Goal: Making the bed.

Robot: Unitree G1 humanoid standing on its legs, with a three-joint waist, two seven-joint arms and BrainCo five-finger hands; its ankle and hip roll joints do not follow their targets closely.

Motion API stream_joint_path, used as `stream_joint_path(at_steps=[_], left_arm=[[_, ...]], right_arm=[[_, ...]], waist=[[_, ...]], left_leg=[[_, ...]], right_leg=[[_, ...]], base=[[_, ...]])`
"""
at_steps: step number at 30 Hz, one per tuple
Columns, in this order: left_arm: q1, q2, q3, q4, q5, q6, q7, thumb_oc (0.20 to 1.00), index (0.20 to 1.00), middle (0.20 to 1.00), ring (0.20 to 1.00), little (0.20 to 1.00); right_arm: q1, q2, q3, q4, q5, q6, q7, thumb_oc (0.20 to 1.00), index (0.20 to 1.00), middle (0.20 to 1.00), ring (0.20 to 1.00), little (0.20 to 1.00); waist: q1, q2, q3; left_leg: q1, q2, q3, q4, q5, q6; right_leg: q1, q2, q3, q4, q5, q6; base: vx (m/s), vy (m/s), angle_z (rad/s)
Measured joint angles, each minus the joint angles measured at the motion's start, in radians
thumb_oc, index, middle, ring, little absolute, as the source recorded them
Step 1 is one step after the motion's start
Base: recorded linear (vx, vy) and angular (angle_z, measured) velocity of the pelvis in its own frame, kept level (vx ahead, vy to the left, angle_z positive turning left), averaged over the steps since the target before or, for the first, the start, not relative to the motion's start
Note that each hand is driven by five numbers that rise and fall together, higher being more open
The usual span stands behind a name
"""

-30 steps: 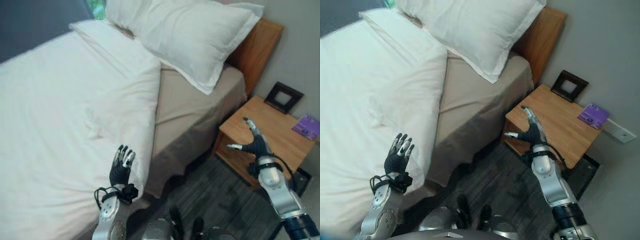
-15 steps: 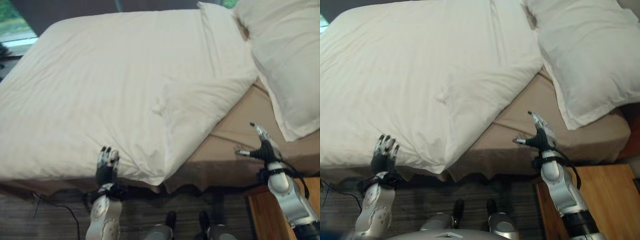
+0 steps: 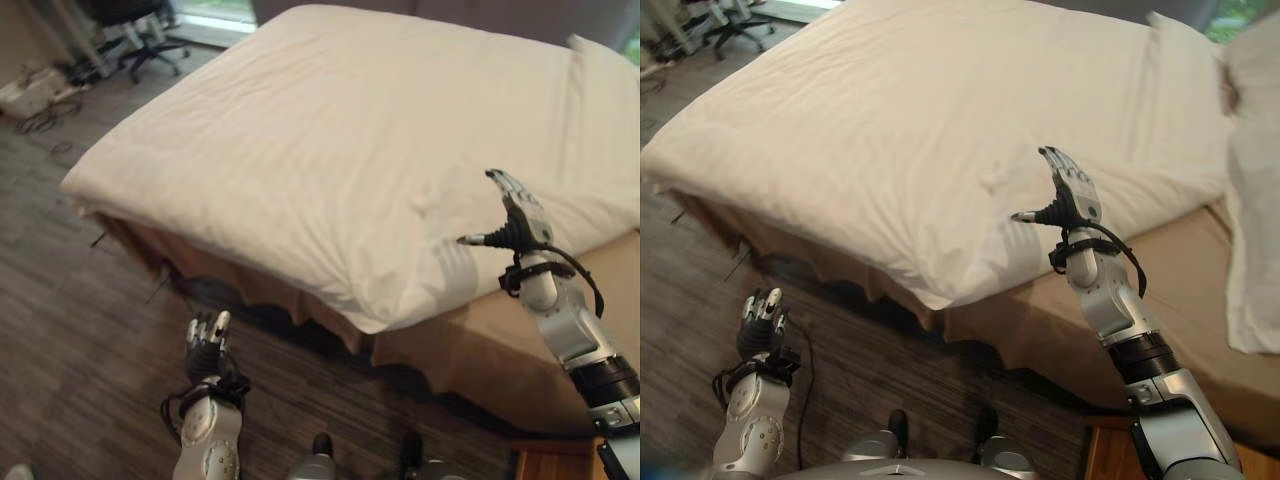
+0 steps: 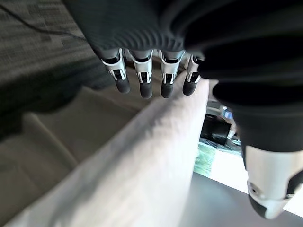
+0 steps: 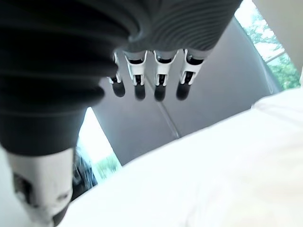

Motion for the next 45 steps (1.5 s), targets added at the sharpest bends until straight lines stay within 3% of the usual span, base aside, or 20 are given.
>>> stream_joint_path(at_steps=[2,6,8,11,12,13,14,16,20,25,31,32,36,39,45], left_arm=[[-0.012,0.077,-0.025,0.000,0.003,0.000,-0.024,1.000,1.000,1.000,1.000,1.000],[-0.049,0.140,-0.003,0.029,-0.002,-0.007,-0.033,1.000,1.000,1.000,1.000,1.000],[-0.068,0.155,0.012,0.055,-0.002,-0.009,-0.040,1.000,1.000,1.000,1.000,1.000],[-0.069,0.159,0.034,0.077,-0.003,-0.014,-0.049,1.000,1.000,1.000,1.000,1.000],[-0.050,0.161,0.038,0.072,-0.004,-0.023,-0.048,1.000,1.000,1.000,1.000,1.000],[-0.039,0.161,0.040,0.069,-0.004,-0.023,-0.048,1.000,1.000,1.000,1.000,1.000],[-0.007,0.159,0.041,0.058,-0.004,-0.024,-0.048,1.000,1.000,1.000,1.000,1.000],[0.011,0.150,0.037,0.057,-0.004,-0.023,-0.052,1.000,1.000,1.000,1.000,1.000],[-0.035,0.148,0.034,0.056,-0.005,-0.023,-0.064,1.000,1.000,1.000,1.000,1.000],[-0.087,0.148,0.032,0.059,-0.017,-0.030,-0.064,1.000,1.000,1.000,1.000,1.000],[-0.136,0.187,0.009,0.076,-0.040,-0.056,-0.063,1.000,1.000,1.000,1.000,1.000],[-0.240,0.204,-0.058,0.243,-0.040,-0.062,-0.055,1.000,1.000,1.000,1.000,1.000],[-0.430,0.191,-0.075,0.439,-0.045,-0.062,-0.040,1.000,1.000,1.000,1.000,1.000],[-0.539,0.187,-0.125,0.488,-0.079,-0.062,-0.040,1.000,1.000,1.000,1.000,1.000],[-0.555,0.133,-0.121,0.433,-0.083,-0.063,-0.030,1.000,1.000,1.000,1.000,1.000]], right_arm=[[-0.110,0.001,0.061,0.138,0.003,0.010,-0.005,1.000,1.000,1.000,1.000,1.000],[-0.269,-0.015,0.116,0.297,0.022,0.022,-0.017,1.000,1.000,1.000,1.000,1.000],[-0.317,-0.023,0.115,0.324,0.022,0.028,-0.040,1.000,1.000,1.000,1.000,1.000],[-0.354,-0.028,0.146,0.395,0.021,0.042,-0.053,1.000,1.000,1.000,1.000,1.000],[-0.385,-0.028,0.154,0.426,0.021,0.040,-0.055,1.000,1.000,1.000,1.000,1.000],[-0.398,-0.033,0.164,0.426,0.021,0.043,-0.054,1.000,1.000,1.000,1.000,1.000],[-0.426,-0.052,0.188,0.422,0.020,0.041,-0.055,1.000,1.000,1.000,1.000,1.000],[-0.448,-0.070,0.196,0.418,0.019,0.043,-0.056,1.000,1.000,1.000,1.000,1.000],[-0.464,-0.162,0.236,0.411,-0.001,0.043,-0.062,1.000,1.000,1.000,1.000,1.000],[-0.507,-0.183,0.262,0.432,-0.001,0.041,-0.081,1.000,1.000,1.000,1.000,1.000],[-0.578,-0.153,0.323,0.556,0.003,0.038,-0.097,1.000,1.000,1.000,1.000,1.000],[-0.632,-0.120,0.335,0.627,0.003,0.041,-0.116,0.200,0.200,0.200,0.200,0.200],[-0.756,-0.031,0.426,0.789,0.002,0.038,-0.165,0.200,0.200,0.200,0.200,0.200],[-0.800,-0.027,0.461,0.775,0.005,0.037,-0.158,0.200,0.200,0.200,0.200,0.200],[-0.744,-0.061,0.441,0.635,0.083,0.048,-0.156,0.200,0.200,0.200,0.200,0.200]], waist=[[0.008,-0.004,0.008],[0.023,-0.014,0.023],[0.008,-0.011,0.038],[-0.004,-0.045,0.035],[-0.003,-0.039,0.038],[-0.002,-0.034,0.037],[-0.003,-0.031,0.036],[-0.002,-0.014,0.037],[-0.010,0.024,0.034],[-0.030,0.081,0.032],[-0.025,0.117,0.043],[-0.018,0.147,0.044],[-0.035,0.160,0.043],[-0.060,0.167,0.039],[-0.078,0.169,0.041]], left_leg=[[-0.038,-0.020,0.009,0.000,0.010,0.022],[-0.083,-0.041,-0.008,0.000,0.014,0.030],[-0.108,-0.043,-0.036,0.000,0.016,0.037],[-0.110,-0.080,-0.075,-0.001,0.014,0.026],[-0.118,-0.064,-0.079,-0.005,0.008,0.014],[-0.124,-0.055,-0.077,-0.005,0.006,0.008],[-0.135,-0.037,-0.075,-0.001,0.004,-0.004],[-0.137,0.004,-0.073,0.000,0.001,-0.019],[-0.155,0.046,-0.075,0.000,0.002,-0.032],[-0.199,0.064,-0.081,0.000,0.015,-0.055],[-0.316,0.065,-0.092,0.000,0.042,-0.086],[-0.361,0.062,-0.078,0.000,0.047,-0.081],[-0.415,0.068,-0.074,-0.005,0.058,-0.084],[-0.409,0.070,-0.069,0.000,0.066,-0.092],[-0.341,0.062,-0.039,-0.001,0.064,-0.094]], right_leg=[[-0.119,-0.041,0.058,0.105,-0.016,0.025],[-0.146,-0.048,0.111,-0.092,-0.008,0.033],[-0.143,-0.031,0.137,-0.257,0.050,0.067],[-0.130,-0.055,0.130,-0.291,0.131,0.051],[-0.139,-0.045,0.125,-0.291,0.185,0.050],[-0.146,-0.035,0.125,-0.292,0.197,0.042],[-0.162,-0.015,0.124,-0.291,0.232,0.016],[-0.167,0.027,0.117,-0.288,0.229,-0.009],[-0.178,0.067,0.093,-0.286,0.223,-0.039],[-0.210,0.081,0.068,-0.286,0.222,-0.051],[-0.326,0.078,0.057,-0.288,0.235,-0.058],[-0.373,0.073,0.058,-0.286,0.242,-0.058],[-0.427,0.076,0.049,-0.286,0.259,-0.064],[-0.424,0.079,0.051,-0.286,0.264,-0.060],[-0.360,0.074,0.064,-0.285,0.269,-0.071]], base=[[0.02,-0.047,0.06],[0.15,-0.119,0.01],[0.14,-0.162,0.44],[0.13,-0.193,0.55],[0.10,-0.123,0.14],[0.09,-0.097,0.03],[0.07,-0.077,-0.09],[0.11,-0.151,-0.16],[0.07,-0.134,0.00],[0.00,-0.106,0.08],[-0.09,-0.066,0.09],[-0.07,-0.037,-0.14],[-0.03,-0.017,-0.05],[-0.01,0.024,-0.03],[0.03,0.051,-0.05]])
